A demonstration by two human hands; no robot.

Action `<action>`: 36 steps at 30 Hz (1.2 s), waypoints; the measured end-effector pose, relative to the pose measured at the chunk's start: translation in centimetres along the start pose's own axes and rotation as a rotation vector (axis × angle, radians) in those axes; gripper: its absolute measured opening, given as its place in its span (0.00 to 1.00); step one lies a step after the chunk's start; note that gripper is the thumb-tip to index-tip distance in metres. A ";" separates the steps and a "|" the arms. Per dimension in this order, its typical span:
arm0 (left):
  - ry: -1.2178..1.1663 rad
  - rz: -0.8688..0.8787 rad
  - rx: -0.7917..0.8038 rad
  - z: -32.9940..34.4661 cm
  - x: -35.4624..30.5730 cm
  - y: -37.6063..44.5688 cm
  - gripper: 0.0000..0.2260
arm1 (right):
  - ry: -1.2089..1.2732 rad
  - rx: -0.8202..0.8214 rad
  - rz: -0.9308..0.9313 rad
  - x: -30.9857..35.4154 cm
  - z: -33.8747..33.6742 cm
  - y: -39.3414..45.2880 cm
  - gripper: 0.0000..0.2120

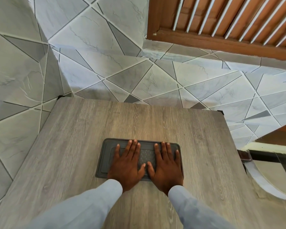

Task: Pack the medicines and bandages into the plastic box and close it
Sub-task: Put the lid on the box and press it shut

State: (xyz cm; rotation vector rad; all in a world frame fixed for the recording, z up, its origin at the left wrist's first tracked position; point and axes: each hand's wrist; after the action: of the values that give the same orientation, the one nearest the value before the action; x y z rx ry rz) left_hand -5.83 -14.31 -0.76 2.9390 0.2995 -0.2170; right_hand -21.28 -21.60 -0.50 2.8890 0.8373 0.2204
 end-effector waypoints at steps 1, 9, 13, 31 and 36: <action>-0.002 0.003 0.001 0.1 0.0 0.0 0.33 | -0.003 0.005 0.000 0.0 0.1 0.0 0.36; -0.045 0.000 0.030 -0.8 1.2 0.0 0.35 | 0.021 0.005 -0.009 -0.7 -0.7 -0.3 0.37; -0.003 -0.052 -0.016 -1.3 4.5 -0.6 0.34 | 0.020 0.014 0.091 -2.4 -0.9 -0.4 0.40; -0.417 -0.746 -0.082 -3.0 7.3 -4.0 0.20 | 0.555 -0.071 0.793 -3.4 -2.8 -1.7 0.12; -0.586 -0.791 -0.081 -3.6 7.9 -3.3 0.12 | 0.658 -0.098 0.840 -3.3 -2.9 -1.1 0.12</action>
State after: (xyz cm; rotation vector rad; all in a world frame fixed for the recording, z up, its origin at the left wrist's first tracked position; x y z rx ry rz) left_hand 1.62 -8.95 0.94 2.3634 1.2911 -1.0895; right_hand -25.12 -22.19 1.83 2.8815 -0.4068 1.2726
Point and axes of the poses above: each hand's wrist, its own y-axis towards the middle knuckle, its own z-axis out of the palm, x = y × z, and after that the axes turned 11 degrees about -x, right-handed
